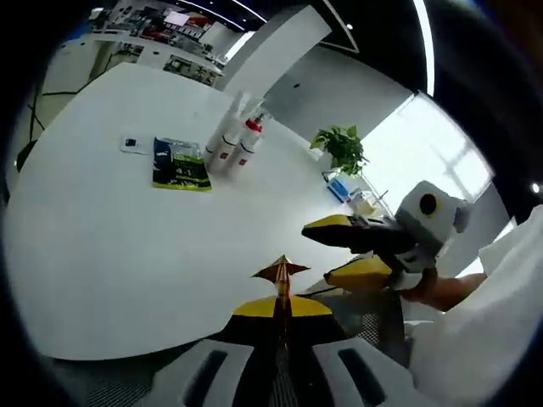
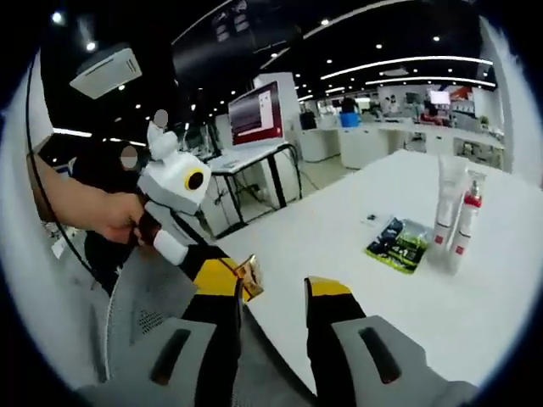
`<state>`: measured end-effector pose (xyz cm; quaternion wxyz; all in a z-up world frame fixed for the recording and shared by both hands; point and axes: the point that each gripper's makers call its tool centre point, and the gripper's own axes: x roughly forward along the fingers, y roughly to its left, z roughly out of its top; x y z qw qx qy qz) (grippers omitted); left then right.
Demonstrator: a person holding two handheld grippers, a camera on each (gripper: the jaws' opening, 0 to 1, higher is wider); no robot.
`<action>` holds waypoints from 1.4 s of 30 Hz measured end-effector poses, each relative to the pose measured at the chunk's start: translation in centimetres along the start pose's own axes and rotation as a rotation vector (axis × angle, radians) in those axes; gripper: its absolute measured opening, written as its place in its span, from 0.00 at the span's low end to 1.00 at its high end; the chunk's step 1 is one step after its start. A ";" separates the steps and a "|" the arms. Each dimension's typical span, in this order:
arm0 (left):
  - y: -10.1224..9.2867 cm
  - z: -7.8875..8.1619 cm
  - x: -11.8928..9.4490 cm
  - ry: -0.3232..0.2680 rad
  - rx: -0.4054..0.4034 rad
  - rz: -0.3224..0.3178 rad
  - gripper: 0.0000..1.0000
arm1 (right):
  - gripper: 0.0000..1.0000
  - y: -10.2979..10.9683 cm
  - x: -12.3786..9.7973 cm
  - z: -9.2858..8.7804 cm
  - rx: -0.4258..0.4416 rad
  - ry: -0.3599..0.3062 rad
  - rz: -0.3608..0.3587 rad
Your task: Arrange the skincare products in the storage area until every visible bottle or jar stands upright without overlapping.
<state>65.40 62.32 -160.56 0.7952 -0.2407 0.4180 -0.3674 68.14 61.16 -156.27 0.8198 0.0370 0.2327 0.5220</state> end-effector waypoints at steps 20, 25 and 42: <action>-2.2 0.0 -0.4 -0.022 0.102 -0.116 0.02 | 0.08 2.2 0.2 -1.0 -0.047 0.013 0.051; -2.7 0.3 -0.5 -0.036 0.099 -0.147 0.02 | 0.07 2.2 0.0 -0.6 -0.005 -0.012 0.070; -1.9 0.2 -0.3 -0.038 0.154 -0.122 0.21 | 0.00 2.9 -0.3 -0.8 -0.086 -0.008 0.080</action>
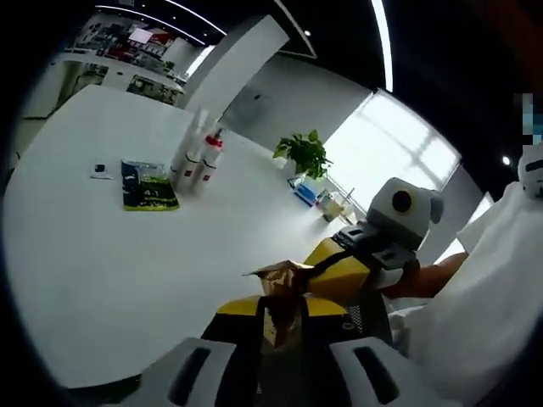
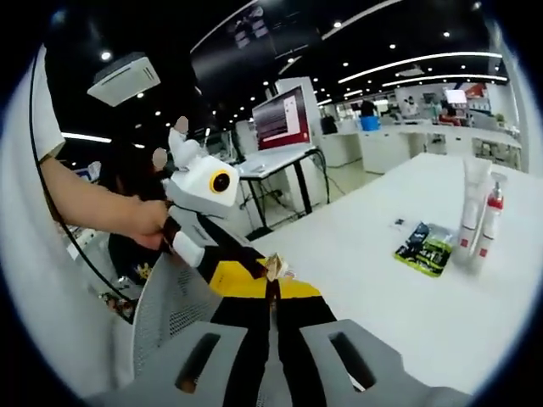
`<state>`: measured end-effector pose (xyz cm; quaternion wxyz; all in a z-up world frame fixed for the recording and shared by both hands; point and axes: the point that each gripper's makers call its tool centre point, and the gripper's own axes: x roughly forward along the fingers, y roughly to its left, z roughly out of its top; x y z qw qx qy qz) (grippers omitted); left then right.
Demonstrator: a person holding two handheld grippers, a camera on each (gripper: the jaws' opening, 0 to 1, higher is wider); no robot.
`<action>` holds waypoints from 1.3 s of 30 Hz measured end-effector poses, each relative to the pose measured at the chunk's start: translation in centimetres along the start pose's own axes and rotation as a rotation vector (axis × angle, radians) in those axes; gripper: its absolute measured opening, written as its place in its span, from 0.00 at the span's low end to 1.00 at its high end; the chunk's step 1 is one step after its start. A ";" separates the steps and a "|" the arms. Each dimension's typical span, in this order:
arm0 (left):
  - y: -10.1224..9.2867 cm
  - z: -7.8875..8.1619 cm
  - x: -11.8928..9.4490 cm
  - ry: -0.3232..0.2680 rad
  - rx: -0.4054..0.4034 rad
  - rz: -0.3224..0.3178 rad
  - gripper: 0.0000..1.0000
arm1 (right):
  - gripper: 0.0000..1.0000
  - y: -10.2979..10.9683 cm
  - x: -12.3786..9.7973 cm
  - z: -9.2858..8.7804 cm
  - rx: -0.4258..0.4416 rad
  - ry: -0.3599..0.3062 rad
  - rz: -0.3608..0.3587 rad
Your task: Arrange the skincare products in the storage area until every visible bottle or jar stands upright without overlapping.
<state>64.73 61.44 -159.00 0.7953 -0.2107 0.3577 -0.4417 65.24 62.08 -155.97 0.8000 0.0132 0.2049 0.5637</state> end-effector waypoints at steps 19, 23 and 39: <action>4.5 -2.3 -1.1 0.197 0.285 0.251 0.39 | 0.00 -1.0 0.4 -1.5 -0.009 0.077 -0.054; 4.8 -2.0 -1.7 0.187 0.342 0.266 0.41 | 0.00 -1.0 0.5 -1.9 -0.014 0.099 -0.058; 4.4 -3.0 -2.9 0.411 0.816 0.299 0.43 | 0.00 0.9 1.4 -4.4 -0.108 0.230 0.018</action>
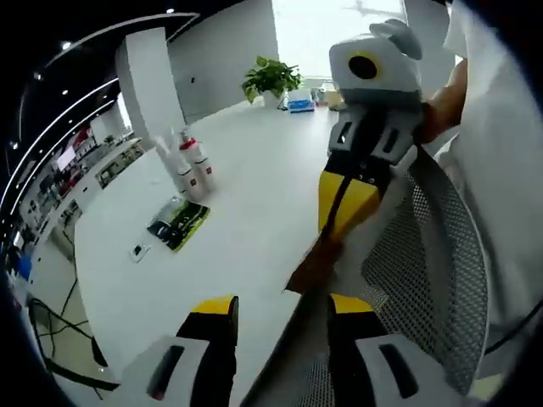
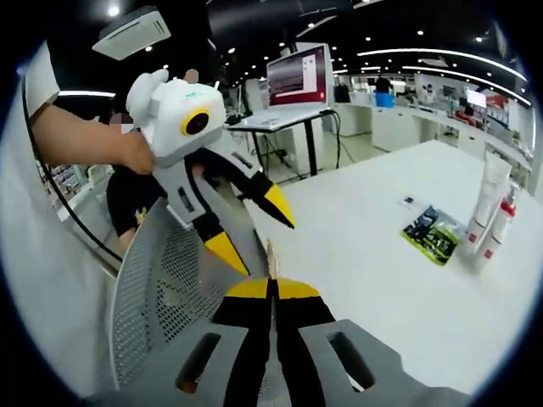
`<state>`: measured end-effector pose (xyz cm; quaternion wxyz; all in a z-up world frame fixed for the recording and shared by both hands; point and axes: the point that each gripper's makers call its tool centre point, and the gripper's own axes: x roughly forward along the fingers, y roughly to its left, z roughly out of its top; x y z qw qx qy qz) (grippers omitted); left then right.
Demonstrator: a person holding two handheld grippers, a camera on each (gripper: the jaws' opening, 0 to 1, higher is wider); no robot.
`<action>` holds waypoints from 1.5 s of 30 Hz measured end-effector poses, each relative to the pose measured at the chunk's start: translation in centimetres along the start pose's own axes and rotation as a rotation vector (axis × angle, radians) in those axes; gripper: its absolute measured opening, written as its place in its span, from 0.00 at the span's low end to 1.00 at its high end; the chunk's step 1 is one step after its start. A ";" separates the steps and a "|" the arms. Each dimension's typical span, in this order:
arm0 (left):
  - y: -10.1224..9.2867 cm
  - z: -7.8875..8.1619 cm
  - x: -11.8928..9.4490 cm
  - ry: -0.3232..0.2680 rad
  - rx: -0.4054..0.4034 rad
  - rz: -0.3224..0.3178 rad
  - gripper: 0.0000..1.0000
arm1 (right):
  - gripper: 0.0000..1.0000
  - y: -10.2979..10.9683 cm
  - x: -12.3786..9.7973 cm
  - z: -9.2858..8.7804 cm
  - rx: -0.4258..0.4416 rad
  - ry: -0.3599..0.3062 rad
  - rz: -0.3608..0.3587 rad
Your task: Arrange the skincare products in the storage area until every visible bottle or jar stands upright without overlapping.
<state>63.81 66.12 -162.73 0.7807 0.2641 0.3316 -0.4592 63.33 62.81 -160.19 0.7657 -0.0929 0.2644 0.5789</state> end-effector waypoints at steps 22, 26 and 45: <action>-2.8 0.4 0.0 0.028 -0.304 -0.179 0.00 | 0.01 0.8 0.3 0.1 -0.049 -0.006 0.024; -2.2 1.6 -0.8 -0.102 -0.551 -0.188 0.00 | 0.11 -0.5 0.0 0.7 -0.056 -0.038 -0.029; 0.2 5.4 -5.3 -0.550 -0.930 -0.342 0.00 | 0.20 -0.3 -1.3 4.3 0.297 -0.226 0.135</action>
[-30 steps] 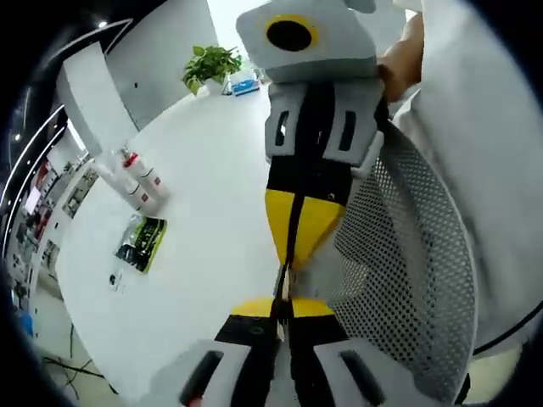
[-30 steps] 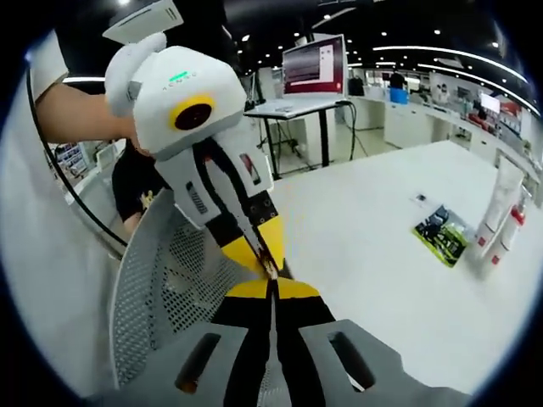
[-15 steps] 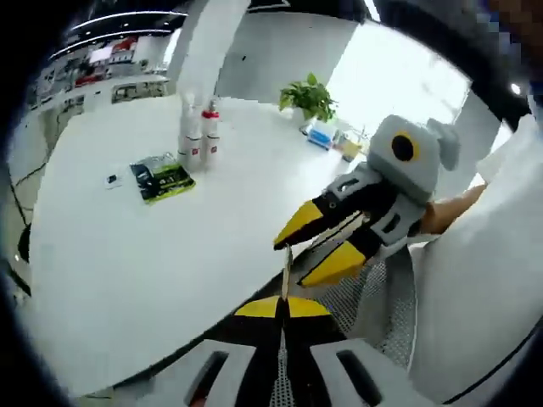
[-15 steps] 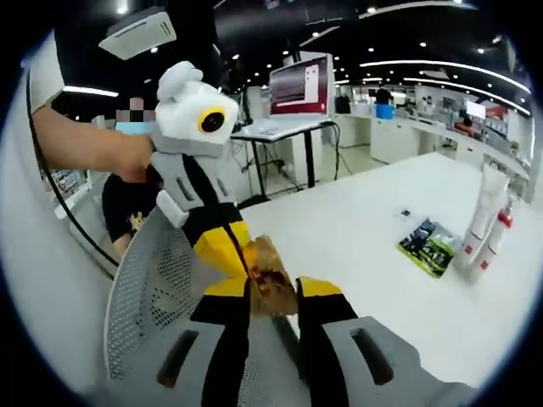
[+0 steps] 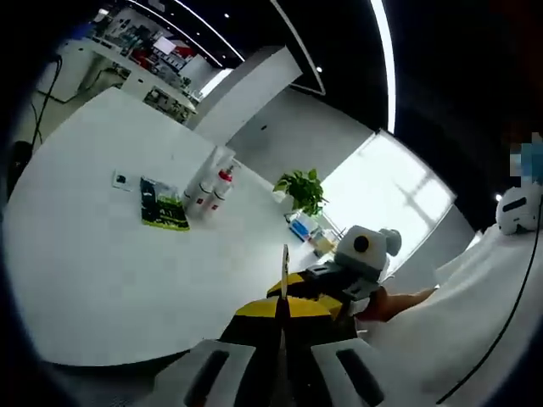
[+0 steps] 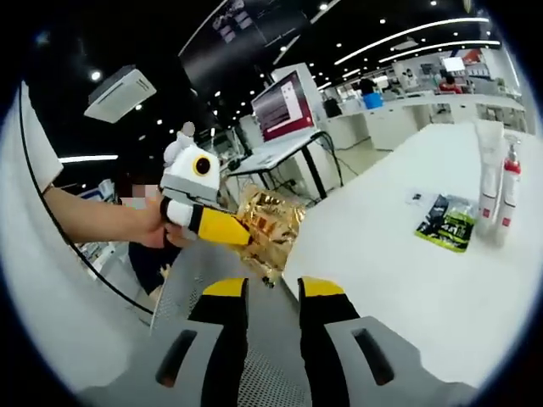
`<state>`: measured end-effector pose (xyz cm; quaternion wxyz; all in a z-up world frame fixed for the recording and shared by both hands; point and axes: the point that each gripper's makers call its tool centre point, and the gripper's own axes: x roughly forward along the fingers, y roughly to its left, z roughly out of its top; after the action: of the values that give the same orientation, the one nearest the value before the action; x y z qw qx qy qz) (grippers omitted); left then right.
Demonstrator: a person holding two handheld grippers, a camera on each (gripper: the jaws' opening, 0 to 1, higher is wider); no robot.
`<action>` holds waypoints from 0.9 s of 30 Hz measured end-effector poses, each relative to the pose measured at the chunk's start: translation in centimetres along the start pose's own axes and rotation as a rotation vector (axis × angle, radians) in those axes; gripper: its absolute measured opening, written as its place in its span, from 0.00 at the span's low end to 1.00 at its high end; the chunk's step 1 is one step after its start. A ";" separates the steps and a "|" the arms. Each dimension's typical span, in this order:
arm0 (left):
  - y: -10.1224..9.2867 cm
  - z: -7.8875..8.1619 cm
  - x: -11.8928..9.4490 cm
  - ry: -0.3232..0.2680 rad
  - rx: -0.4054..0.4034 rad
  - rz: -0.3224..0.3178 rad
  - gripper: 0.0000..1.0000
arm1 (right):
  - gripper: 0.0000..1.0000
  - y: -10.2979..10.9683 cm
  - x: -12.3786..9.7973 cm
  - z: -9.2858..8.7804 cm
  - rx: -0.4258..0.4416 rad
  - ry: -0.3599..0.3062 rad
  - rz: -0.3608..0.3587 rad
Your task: Arrange the skincare products in the storage area until every visible bottle or jar stands upright without overlapping.
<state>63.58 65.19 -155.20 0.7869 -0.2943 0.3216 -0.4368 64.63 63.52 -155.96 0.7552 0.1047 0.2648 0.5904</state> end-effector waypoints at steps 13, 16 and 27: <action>0.2 0.4 -0.3 -0.022 0.020 -0.007 0.00 | 0.06 -0.2 0.8 1.3 0.198 -0.023 0.092; 0.7 0.6 -0.4 -0.027 0.013 0.010 0.00 | 0.01 -0.3 0.6 1.5 0.258 -0.023 0.106; 2.8 0.4 -0.1 -0.019 0.056 0.140 0.08 | 0.00 -0.8 0.7 1.3 0.287 0.005 0.095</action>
<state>65.24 66.59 -157.01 0.8265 -0.2530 0.3214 -0.3866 66.07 64.14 -155.43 0.7030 0.2224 0.3429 0.5820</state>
